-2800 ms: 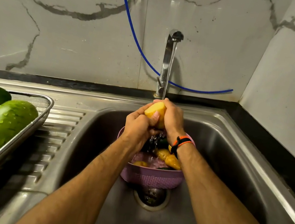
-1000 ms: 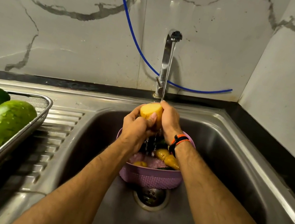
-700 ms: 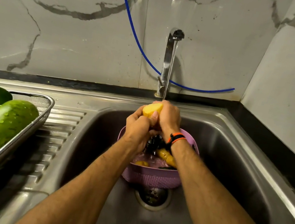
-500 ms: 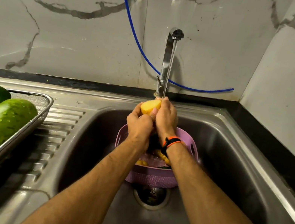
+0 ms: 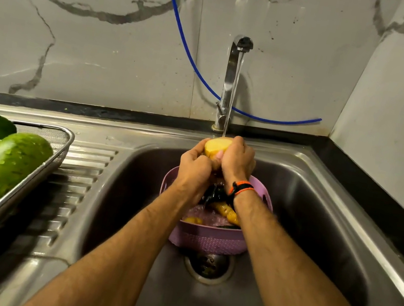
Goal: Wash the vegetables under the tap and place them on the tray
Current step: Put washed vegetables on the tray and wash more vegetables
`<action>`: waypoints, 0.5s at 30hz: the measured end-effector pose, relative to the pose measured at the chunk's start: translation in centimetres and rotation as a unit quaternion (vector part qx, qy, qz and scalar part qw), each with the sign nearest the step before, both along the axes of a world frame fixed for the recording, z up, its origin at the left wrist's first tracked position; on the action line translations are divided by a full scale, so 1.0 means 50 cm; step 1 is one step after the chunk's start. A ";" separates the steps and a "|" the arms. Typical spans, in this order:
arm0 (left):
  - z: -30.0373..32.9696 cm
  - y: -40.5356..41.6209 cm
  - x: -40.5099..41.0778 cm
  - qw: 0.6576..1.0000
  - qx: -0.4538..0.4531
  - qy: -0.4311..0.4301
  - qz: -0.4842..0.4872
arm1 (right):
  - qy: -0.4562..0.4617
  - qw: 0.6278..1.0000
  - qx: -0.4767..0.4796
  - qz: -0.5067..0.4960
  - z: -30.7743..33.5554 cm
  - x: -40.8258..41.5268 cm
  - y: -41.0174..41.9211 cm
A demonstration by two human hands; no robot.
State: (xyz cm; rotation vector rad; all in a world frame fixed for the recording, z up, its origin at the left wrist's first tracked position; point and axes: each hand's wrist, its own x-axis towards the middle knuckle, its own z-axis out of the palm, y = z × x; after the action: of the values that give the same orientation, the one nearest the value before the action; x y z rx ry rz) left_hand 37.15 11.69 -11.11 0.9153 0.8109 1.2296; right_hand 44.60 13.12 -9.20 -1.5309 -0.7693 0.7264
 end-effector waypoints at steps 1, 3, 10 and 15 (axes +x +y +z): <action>0.003 0.002 -0.009 1.000 -0.009 -0.010 -0.022 | 0.007 1.000 -0.011 0.025 0.002 0.005 0.003; 0.006 0.006 -0.021 0.998 -0.027 -0.029 -0.049 | 0.026 0.997 -0.026 0.074 0.001 0.018 0.008; -0.006 0.020 -0.003 0.998 -0.048 -0.027 0.021 | 0.026 0.999 0.038 0.008 -0.002 0.010 0.004; -0.019 0.016 0.004 0.999 -0.018 0.006 0.030 | -0.022 0.997 0.067 0.035 -0.014 0.000 0.004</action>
State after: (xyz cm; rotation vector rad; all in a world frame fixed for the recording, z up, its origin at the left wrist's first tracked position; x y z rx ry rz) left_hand 37.36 12.47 -12.08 0.8764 0.8726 1.2579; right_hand 44.61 13.32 -9.92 -1.4081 -0.8910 0.6811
